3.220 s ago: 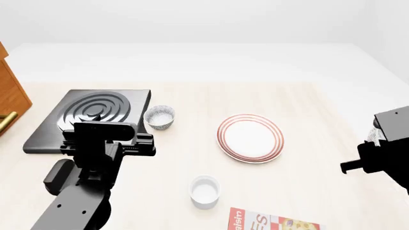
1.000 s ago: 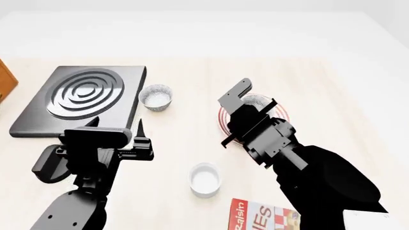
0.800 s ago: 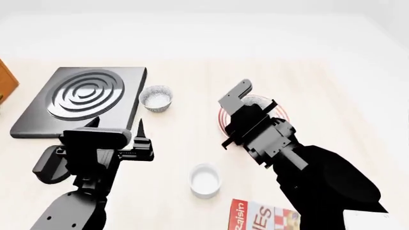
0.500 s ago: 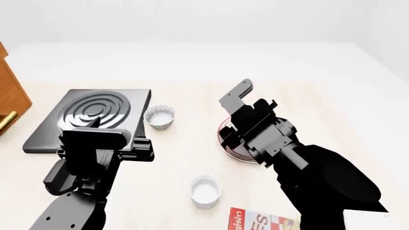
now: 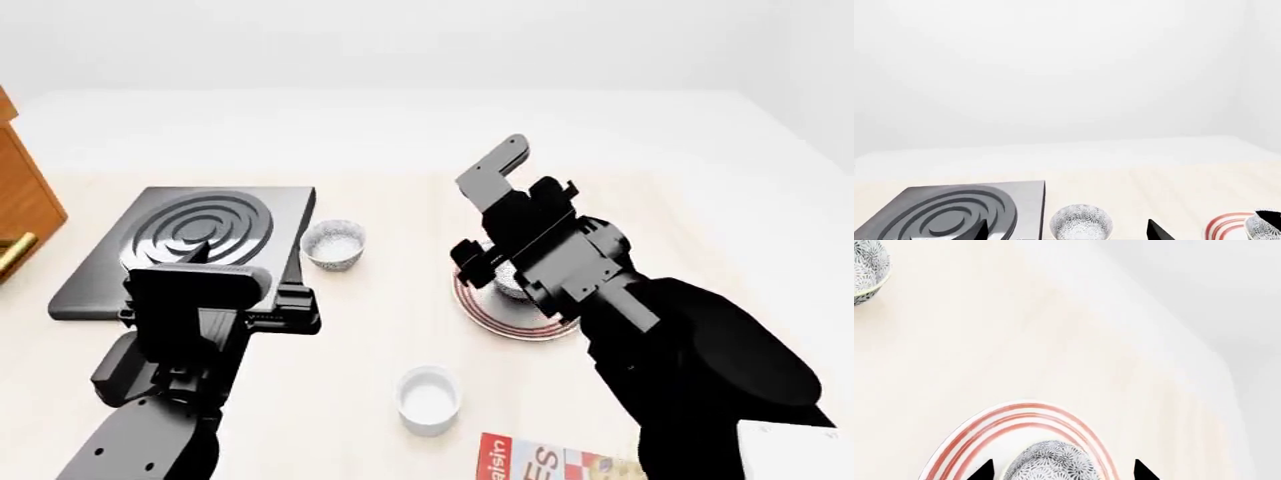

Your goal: Pick the akita bowl next to the cookies box and place it on the plate.

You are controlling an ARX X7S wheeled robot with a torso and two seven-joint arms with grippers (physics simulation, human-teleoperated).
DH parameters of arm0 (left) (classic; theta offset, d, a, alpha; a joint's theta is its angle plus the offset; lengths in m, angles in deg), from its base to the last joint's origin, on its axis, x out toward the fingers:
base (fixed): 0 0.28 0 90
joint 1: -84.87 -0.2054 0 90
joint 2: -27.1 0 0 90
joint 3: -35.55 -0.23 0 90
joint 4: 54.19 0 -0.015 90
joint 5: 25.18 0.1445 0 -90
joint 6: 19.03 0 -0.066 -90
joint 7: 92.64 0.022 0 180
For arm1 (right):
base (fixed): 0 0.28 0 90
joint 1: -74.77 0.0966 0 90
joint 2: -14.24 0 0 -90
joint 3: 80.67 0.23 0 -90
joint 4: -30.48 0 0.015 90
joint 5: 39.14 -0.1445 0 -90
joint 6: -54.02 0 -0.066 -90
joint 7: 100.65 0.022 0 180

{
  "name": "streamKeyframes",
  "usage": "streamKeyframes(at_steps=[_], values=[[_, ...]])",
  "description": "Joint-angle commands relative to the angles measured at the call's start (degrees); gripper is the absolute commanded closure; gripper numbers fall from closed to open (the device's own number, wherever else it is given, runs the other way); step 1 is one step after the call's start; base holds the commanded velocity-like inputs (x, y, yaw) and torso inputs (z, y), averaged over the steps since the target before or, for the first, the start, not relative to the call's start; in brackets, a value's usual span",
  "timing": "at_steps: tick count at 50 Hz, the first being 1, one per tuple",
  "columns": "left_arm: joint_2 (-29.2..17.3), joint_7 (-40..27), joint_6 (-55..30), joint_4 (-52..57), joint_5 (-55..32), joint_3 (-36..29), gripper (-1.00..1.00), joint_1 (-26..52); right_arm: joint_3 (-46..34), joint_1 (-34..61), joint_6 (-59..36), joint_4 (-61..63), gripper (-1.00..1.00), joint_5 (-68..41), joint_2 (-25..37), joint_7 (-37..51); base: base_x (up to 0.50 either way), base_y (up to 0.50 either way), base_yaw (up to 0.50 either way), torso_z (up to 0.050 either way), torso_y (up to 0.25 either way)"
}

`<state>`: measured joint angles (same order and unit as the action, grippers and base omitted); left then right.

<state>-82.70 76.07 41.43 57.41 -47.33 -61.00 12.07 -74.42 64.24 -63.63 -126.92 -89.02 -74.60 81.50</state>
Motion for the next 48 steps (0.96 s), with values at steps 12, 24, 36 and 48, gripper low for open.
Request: streamKeyframes(at_steps=[12,24,36,48], values=[[-0.2,-0.5,-0.2,0.5,-0.7,0.2,-1.00,0.3,15.1,11.3,-17.4,57.2,-1.00,-23.3,32.2,18.0,0.00,0.00,0.00,0.000,0.000],[-0.6,-2.2,-2.6,4.0,-1.8,0.8,-1.00,0.8,25.5,-18.1,21.4,78.4,-1.00,-9.6,45.1,36.5,0.00,0.00,0.00,0.000,0.000],[-1.2,-3.0,-3.3,5.0,-1.1,0.0,-1.00,1.3,25.8,-30.1,33.1,82.8,-1.00,-4.3,48.0,39.2,0.00,0.00,0.00,0.000,0.000],[-1.3,-3.3,-3.0,4.6,-0.6,-0.5,-1.00,1.5,25.1,-32.8,35.0,83.4,-1.00,-0.6,48.3,40.4,0.00,0.00,0.00,0.000,0.000]])
